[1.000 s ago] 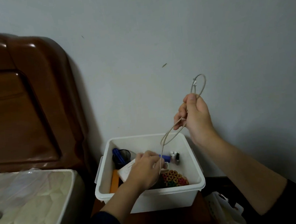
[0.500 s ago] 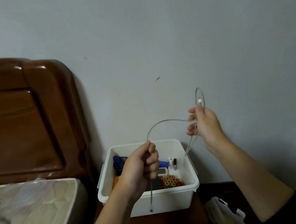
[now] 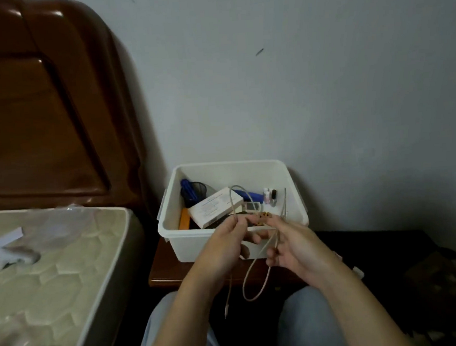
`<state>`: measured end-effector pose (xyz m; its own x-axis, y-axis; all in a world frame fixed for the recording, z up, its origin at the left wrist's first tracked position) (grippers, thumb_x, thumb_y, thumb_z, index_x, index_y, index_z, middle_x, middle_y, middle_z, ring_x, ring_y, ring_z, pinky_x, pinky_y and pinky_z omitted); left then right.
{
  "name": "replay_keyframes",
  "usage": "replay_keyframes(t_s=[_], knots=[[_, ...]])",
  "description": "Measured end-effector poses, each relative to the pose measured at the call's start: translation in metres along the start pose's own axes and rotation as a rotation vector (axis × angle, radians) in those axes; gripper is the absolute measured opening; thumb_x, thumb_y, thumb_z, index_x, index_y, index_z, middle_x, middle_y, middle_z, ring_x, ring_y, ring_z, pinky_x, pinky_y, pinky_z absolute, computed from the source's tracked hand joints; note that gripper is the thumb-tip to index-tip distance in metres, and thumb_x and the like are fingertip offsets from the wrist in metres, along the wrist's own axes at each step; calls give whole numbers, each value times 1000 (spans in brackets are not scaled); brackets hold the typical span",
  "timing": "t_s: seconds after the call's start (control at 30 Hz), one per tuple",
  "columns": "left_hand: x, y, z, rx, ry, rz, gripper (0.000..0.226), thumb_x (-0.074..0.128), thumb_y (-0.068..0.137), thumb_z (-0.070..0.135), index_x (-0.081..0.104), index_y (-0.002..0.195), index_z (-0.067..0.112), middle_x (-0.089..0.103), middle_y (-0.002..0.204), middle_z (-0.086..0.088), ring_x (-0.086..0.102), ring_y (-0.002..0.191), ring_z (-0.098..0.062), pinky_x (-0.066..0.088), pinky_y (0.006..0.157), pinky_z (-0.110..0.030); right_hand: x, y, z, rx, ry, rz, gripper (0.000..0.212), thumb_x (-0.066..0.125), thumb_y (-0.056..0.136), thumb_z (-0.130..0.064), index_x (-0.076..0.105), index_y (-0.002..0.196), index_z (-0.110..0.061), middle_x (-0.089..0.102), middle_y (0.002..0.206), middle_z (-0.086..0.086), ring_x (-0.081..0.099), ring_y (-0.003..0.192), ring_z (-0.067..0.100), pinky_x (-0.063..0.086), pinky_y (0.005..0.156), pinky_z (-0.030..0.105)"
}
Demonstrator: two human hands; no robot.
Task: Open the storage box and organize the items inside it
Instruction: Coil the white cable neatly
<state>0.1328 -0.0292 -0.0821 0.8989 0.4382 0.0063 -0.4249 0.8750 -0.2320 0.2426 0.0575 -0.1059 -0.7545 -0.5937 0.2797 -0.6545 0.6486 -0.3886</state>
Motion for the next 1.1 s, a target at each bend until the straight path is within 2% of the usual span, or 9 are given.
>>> replay_keyframes(t_s=[0.07, 0.2, 0.4, 0.63, 0.77, 0.87, 0.93, 1.0, 1.1], knots=[[1, -3, -10, -53, 54, -44, 20, 63, 100, 49, 71, 114, 37, 77, 87, 10, 62, 69, -3, 47, 65, -24, -1, 2, -1, -21, 26, -3, 31, 57, 108, -26, 64, 132, -8, 68, 103, 21, 58, 57, 20, 53, 52, 34], [5, -2, -15, -47, 76, -123, 40, 86, 83, 48, 67, 117, 37, 78, 97, -1, 71, 80, -4, 52, 73, -25, -6, 8, -8, -86, 14, 38, 27, 55, 109, -32, 69, 123, -13, 74, 101, 14, 72, 77, 33, 59, 61, 39], [-9, 12, -9, 39, -5, 26, 17, 70, 101, 25, 68, 117, 27, 67, 73, 17, 60, 64, 5, 46, 63, -17, -25, 12, -4, -83, -16, 128, 33, 63, 103, -44, 73, 115, -15, 71, 96, 10, 62, 54, 20, 56, 51, 33], [-31, 23, -7, 1, -241, 186, 10, 62, 106, 22, 65, 115, 21, 52, 64, 6, 42, 51, -6, 37, 46, -22, -61, 6, -10, -98, -383, 263, 43, 63, 93, -68, 80, 96, -28, 70, 67, -11, 42, 41, 7, 31, 38, 21], [-38, 26, -6, -92, -272, 280, 20, 60, 107, 29, 66, 119, 15, 53, 68, 2, 43, 57, -9, 36, 45, -22, -76, 9, -29, -296, -301, 409, 32, 51, 109, -37, 77, 105, -18, 60, 67, -8, 39, 39, 7, 33, 39, 23], [-30, 28, -1, -110, -430, 205, 20, 54, 106, 4, 64, 124, 5, 60, 93, -7, 52, 70, -11, 42, 49, -20, -78, -9, -60, -592, -158, 540, 30, 45, 110, -36, 73, 106, -29, 66, 78, -14, 59, 58, 8, 53, 59, 34], [-22, 26, 7, -106, -587, 109, 30, 47, 104, -8, 65, 126, 3, 66, 95, -10, 63, 71, -13, 53, 55, -22, -75, -20, -78, -731, -220, 570, 28, 49, 103, -50, 75, 106, -40, 71, 111, -12, 70, 91, 11, 57, 83, 37], [-14, 24, 15, -112, -686, 18, 35, 44, 105, -8, 65, 129, 7, 71, 94, -11, 70, 72, -19, 61, 63, -31, -66, -22, -86, -784, -242, 473, 26, 57, 101, -53, 77, 109, -39, 70, 128, -3, 70, 113, 16, 56, 96, 39], [-11, 21, 18, -161, -693, 0, 38, 42, 108, -2, 65, 130, 18, 74, 91, -12, 68, 67, -21, 57, 55, -31, -40, -15, -80, -705, -251, 141, 31, 67, 93, -58, 81, 107, -35, 77, 121, -5, 74, 110, 18, 59, 90, 29]])
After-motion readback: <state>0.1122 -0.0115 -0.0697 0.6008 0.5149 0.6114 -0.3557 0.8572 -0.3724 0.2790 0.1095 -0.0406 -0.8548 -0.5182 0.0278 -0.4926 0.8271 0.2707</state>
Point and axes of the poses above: each hand's wrist, its own y-axis towards the middle knuckle, its own x-axis out of the palm, z = x × y, the point moved 9 cm from there along y, towards the middle knuckle
